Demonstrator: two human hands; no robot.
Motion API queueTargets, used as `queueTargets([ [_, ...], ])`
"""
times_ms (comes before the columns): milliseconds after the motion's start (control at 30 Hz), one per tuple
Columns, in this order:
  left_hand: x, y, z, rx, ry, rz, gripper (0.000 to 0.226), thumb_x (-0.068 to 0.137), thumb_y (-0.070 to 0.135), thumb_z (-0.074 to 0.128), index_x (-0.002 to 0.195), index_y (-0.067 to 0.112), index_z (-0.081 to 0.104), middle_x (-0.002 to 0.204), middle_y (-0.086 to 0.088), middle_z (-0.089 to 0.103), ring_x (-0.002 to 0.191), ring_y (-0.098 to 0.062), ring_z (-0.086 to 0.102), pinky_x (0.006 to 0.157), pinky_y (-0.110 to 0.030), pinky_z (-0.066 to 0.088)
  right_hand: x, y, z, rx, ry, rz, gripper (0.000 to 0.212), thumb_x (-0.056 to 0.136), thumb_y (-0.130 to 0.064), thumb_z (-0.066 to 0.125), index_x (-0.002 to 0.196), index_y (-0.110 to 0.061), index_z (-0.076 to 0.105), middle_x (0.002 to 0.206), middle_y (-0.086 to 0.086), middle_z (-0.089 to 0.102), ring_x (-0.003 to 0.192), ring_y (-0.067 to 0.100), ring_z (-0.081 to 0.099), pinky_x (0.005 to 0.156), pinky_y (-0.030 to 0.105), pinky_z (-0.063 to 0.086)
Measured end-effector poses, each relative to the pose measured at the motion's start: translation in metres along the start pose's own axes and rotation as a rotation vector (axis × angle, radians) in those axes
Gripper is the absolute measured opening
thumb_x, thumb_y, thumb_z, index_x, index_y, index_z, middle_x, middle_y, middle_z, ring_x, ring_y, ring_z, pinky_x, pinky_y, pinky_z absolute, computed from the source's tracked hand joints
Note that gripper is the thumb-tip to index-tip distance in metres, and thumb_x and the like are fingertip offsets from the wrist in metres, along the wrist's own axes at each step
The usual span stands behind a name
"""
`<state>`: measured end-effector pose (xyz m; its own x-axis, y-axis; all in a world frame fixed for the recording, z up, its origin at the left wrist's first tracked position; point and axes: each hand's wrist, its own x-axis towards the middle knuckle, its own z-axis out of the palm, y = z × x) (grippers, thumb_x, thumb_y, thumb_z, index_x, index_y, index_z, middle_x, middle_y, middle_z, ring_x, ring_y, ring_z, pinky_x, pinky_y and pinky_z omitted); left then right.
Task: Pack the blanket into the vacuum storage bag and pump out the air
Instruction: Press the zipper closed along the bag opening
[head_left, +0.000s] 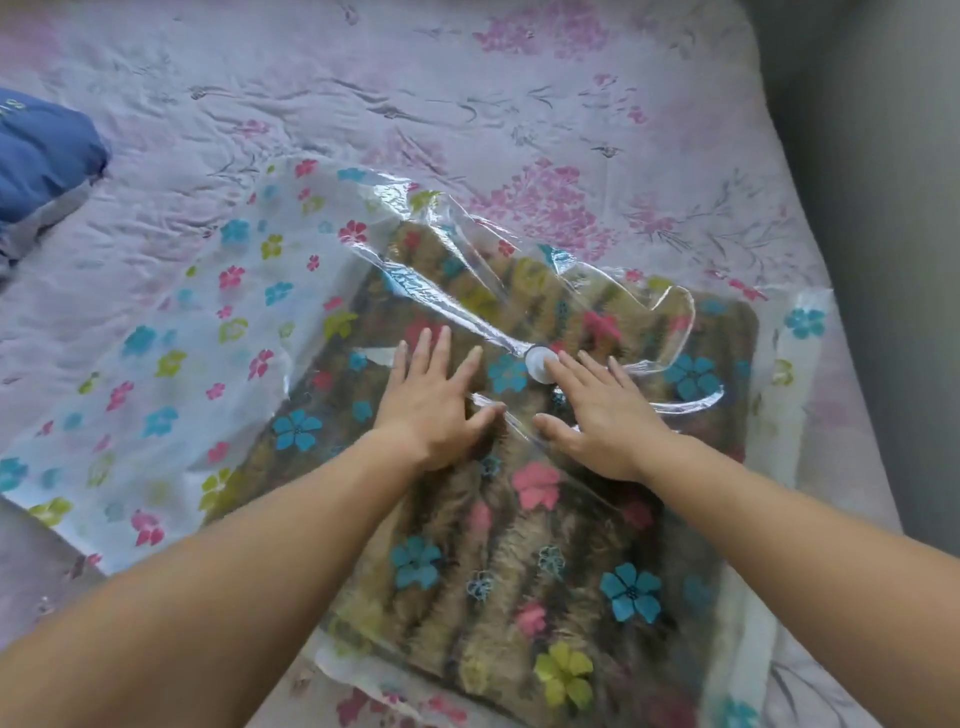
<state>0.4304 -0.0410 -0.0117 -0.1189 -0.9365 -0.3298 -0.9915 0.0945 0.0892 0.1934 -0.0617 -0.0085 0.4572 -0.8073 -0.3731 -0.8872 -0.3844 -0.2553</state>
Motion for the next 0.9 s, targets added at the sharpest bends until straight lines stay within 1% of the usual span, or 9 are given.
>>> queueTargets([
  [67,0.017,-0.004,0.001,0.027,0.008,0.036,0.090,0.092,0.083,0.021,0.165,0.036,-0.002,0.173,-0.011,-0.014,0.160,-0.032,-0.017,0.127,-0.054,-0.013,0.010,-0.002,0.003,0.028,0.032,0.016,0.077,0.099,-0.064,0.028,0.161,-0.025,0.005,0.170,-0.003,0.007,0.156,0.018,0.000,0.126,0.044,-0.004],
  [133,0.028,-0.007,0.005,0.042,-0.017,0.060,0.094,0.088,0.087,0.022,0.164,0.039,-0.005,0.173,-0.009,-0.017,0.159,-0.032,-0.018,0.125,-0.060,-0.013,0.018,-0.006,0.006,0.045,0.116,0.043,0.072,0.098,-0.062,0.036,0.159,-0.024,0.021,0.166,-0.001,0.024,0.153,0.021,0.015,0.125,0.043,0.006],
  [200,0.032,-0.010,0.009,0.028,-0.051,0.051,0.097,0.084,0.091,0.020,0.163,0.042,-0.009,0.173,-0.006,-0.020,0.159,-0.030,-0.020,0.122,-0.066,-0.013,0.025,-0.010,0.005,0.054,0.281,0.064,0.059,0.095,-0.059,0.048,0.142,-0.023,0.048,0.143,0.002,0.053,0.135,0.027,0.042,0.112,0.042,0.025],
  [267,0.032,-0.012,0.013,-0.011,-0.069,0.033,0.100,0.080,0.093,0.015,0.162,0.042,-0.012,0.173,-0.005,-0.020,0.159,-0.030,-0.021,0.121,-0.069,-0.012,0.033,-0.015,0.000,0.068,0.383,0.116,0.047,0.093,-0.057,0.056,0.121,-0.021,0.062,0.117,0.003,0.063,0.112,0.029,0.053,0.095,0.043,0.035],
  [467,0.035,0.008,0.020,-0.095,0.020,0.136,0.100,0.076,0.090,0.005,0.162,0.041,-0.012,0.172,-0.003,-0.021,0.158,-0.025,-0.025,0.121,-0.067,-0.016,0.053,-0.011,-0.011,0.255,0.303,0.248,0.044,0.090,-0.057,0.062,0.109,-0.017,0.066,0.106,0.006,0.068,0.102,0.030,0.062,0.088,0.043,0.051],
  [567,0.037,0.013,0.030,-0.087,-0.004,0.181,0.093,0.082,0.088,0.009,0.161,0.044,-0.014,0.172,-0.002,-0.023,0.158,-0.024,-0.025,0.122,-0.067,-0.013,0.053,-0.004,-0.015,0.253,0.286,0.192,0.036,0.089,-0.054,0.067,0.100,-0.020,0.066,0.099,0.002,0.066,0.096,0.026,0.062,0.080,0.035,0.047],
  [667,0.036,0.011,0.041,-0.060,0.010,0.185,0.091,0.083,0.087,0.007,0.159,0.045,-0.018,0.172,-0.002,-0.024,0.158,-0.024,-0.025,0.122,-0.066,-0.012,0.051,-0.002,-0.014,0.111,0.275,0.086,0.031,0.091,-0.051,0.066,0.088,-0.020,0.062,0.093,0.004,0.062,0.093,0.029,0.062,0.076,0.036,0.046],
  [767,0.037,0.010,0.046,-0.070,0.026,0.190,0.090,0.082,0.089,0.002,0.158,0.046,-0.020,0.171,0.000,-0.025,0.157,-0.023,-0.026,0.122,-0.066,-0.013,0.051,-0.003,-0.014,0.015,0.249,0.011,0.031,0.094,-0.045,0.062,0.097,-0.014,0.065,0.101,0.007,0.061,0.097,0.032,0.063,0.077,0.038,0.048],
  [900,0.037,0.008,0.049,-0.073,0.039,0.192,0.090,0.085,0.088,0.003,0.160,0.043,-0.019,0.171,0.000,-0.025,0.157,-0.023,-0.027,0.122,-0.065,-0.014,0.050,0.001,-0.021,0.052,0.144,-0.111,0.035,0.097,-0.026,0.061,0.130,-0.018,0.062,0.117,0.009,0.053,0.109,0.032,0.057,0.084,0.041,0.048],
])
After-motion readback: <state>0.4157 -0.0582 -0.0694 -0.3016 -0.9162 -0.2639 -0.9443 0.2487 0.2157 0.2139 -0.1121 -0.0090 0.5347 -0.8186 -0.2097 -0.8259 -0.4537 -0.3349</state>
